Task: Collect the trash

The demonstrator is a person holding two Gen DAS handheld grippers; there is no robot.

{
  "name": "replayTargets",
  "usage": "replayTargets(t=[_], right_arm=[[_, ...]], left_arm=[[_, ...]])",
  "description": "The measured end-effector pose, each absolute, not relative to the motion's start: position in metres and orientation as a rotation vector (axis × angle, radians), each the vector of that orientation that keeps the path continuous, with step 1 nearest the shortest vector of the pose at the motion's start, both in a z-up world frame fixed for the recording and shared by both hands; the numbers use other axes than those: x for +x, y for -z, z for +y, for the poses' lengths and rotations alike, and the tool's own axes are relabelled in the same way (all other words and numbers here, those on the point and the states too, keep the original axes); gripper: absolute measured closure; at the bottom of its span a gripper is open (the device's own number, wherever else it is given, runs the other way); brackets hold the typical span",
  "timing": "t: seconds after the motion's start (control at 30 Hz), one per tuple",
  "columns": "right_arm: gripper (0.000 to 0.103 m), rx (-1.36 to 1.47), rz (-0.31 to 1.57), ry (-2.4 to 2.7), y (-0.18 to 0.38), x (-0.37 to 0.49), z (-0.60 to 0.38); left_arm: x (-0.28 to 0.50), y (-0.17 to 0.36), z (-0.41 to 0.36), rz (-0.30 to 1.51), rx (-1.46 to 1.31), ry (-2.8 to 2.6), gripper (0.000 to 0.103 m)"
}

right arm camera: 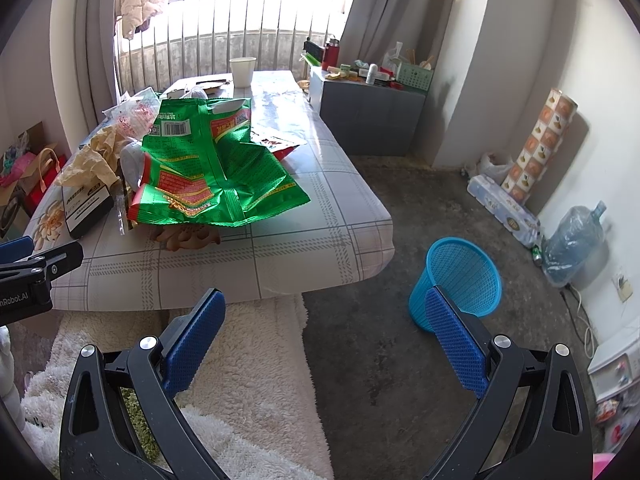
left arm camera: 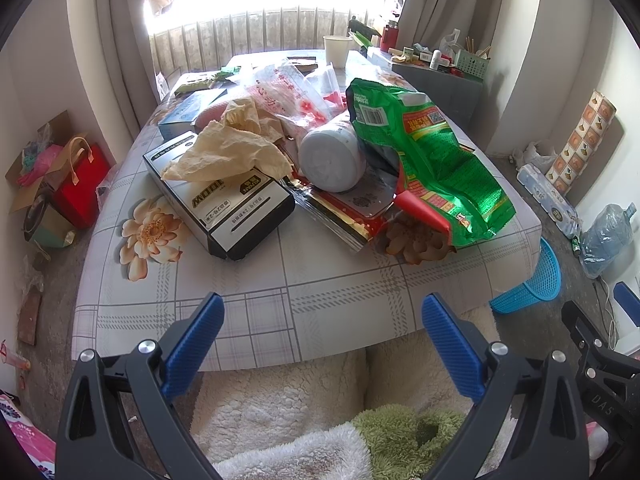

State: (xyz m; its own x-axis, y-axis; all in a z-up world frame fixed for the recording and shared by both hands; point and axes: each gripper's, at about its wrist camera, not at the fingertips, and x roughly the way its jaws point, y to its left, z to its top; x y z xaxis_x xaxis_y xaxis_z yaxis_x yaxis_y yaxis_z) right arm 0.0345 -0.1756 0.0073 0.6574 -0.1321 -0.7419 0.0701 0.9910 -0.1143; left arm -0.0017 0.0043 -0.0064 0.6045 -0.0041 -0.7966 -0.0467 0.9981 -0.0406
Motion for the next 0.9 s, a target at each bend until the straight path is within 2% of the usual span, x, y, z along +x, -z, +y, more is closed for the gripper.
replayTargets(t=[0.4, 0.73, 0.8, 0.87, 0.9], right_arm=[[0.007, -0.045, 0.841, 0.09, -0.014, 0.048, -0.182], [0.007, 0.129, 0.73, -0.119, -0.034, 0.108, -0.2], [0.009, 0.172, 0.741, -0.181, -0.034, 0.129, -0.201], [0.02, 0.238, 0.779, -0.265, -0.029, 0.156, -0.203], [0.022, 0.27, 0.803, -0.304, -0.026, 0.17, -0.203]], left_arm=[[0.001, 0.018, 0.006, 0.918, -0.069, 0.001, 0.006], [0.024, 0.008, 0.026, 0.791, -0.16, 0.146, 0.006], [0.029, 0.005, 0.028, 0.763, -0.166, 0.171, 0.006], [0.034, 0.001, 0.029, 0.733, -0.164, 0.192, 0.006], [0.035, -0.001, 0.029, 0.719, -0.162, 0.199, 0.006]])
